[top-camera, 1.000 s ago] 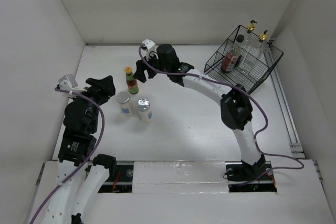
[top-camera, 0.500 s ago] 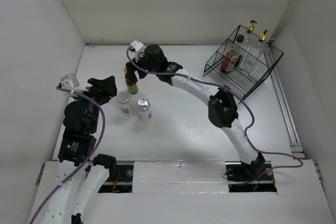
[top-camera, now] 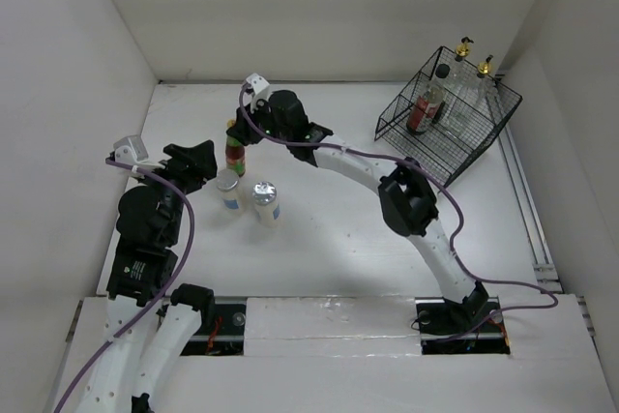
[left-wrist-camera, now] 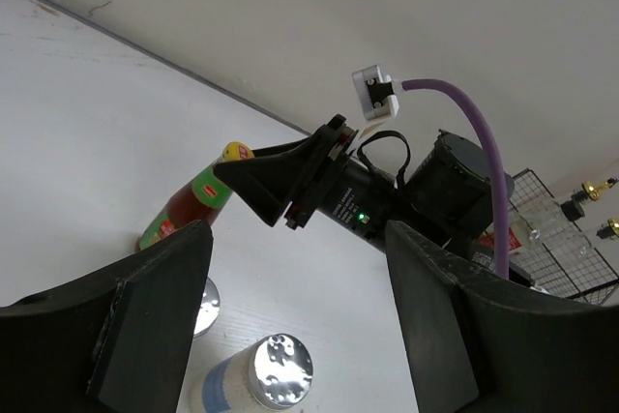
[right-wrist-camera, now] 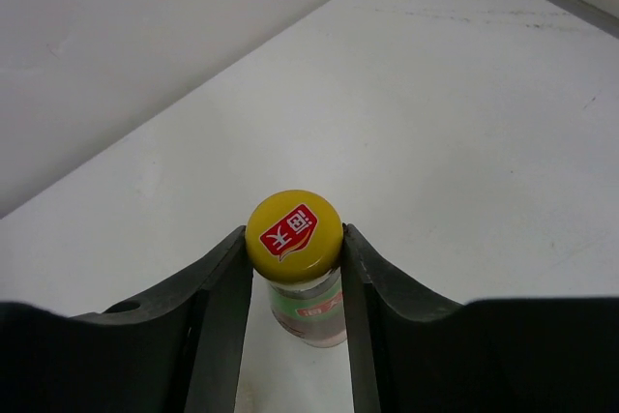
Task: Organize the condiment bottles
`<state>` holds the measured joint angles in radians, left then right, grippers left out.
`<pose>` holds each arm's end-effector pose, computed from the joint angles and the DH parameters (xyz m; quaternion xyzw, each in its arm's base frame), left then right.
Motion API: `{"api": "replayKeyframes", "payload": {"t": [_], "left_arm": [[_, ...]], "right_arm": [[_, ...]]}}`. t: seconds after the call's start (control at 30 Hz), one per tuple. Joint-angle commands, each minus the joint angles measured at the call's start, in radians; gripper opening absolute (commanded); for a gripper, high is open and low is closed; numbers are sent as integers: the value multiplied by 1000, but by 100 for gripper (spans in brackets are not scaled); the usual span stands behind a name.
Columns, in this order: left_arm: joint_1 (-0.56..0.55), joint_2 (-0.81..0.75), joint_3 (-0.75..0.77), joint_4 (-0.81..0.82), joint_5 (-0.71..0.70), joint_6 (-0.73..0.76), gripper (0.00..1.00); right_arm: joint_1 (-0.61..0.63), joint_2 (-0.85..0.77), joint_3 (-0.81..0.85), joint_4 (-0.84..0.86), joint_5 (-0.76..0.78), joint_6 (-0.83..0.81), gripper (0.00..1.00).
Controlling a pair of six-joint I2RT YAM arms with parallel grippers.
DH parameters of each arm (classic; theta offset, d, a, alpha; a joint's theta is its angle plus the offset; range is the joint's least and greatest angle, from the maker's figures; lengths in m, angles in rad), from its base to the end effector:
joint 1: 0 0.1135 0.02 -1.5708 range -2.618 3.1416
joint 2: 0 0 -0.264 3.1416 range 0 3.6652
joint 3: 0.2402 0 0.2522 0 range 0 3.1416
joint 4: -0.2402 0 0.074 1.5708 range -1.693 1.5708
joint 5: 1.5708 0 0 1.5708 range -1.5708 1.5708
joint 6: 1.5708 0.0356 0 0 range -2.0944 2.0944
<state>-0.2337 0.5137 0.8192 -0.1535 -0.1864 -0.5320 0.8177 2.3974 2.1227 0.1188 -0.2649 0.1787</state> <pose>0.1118 -0.0198 0.3906 -0.1662 0.6309 -0.2260 0.7234 0.3853 0.4246 0.2668 -0.3181 0.6883 0.3960 0.5179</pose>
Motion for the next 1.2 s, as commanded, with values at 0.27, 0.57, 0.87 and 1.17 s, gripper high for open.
{"api": "replayKeyframes", "payload": {"t": [0.27,0.57,0.87,1.17], "left_arm": [[5,-1,9,63,39,23,68],[5,17,-9,97,149,53,68],[5,137,11,97,251,72,70],[5,224,38,77,292,81,71]], "right_arm": [[-40,-297,-200,291,35,136,28],[-251,-792,-571,377,98,188,28],[-498,-1187,-831,182,355,94,28],[-726,-1262,-840,12,473,94,28]]}}
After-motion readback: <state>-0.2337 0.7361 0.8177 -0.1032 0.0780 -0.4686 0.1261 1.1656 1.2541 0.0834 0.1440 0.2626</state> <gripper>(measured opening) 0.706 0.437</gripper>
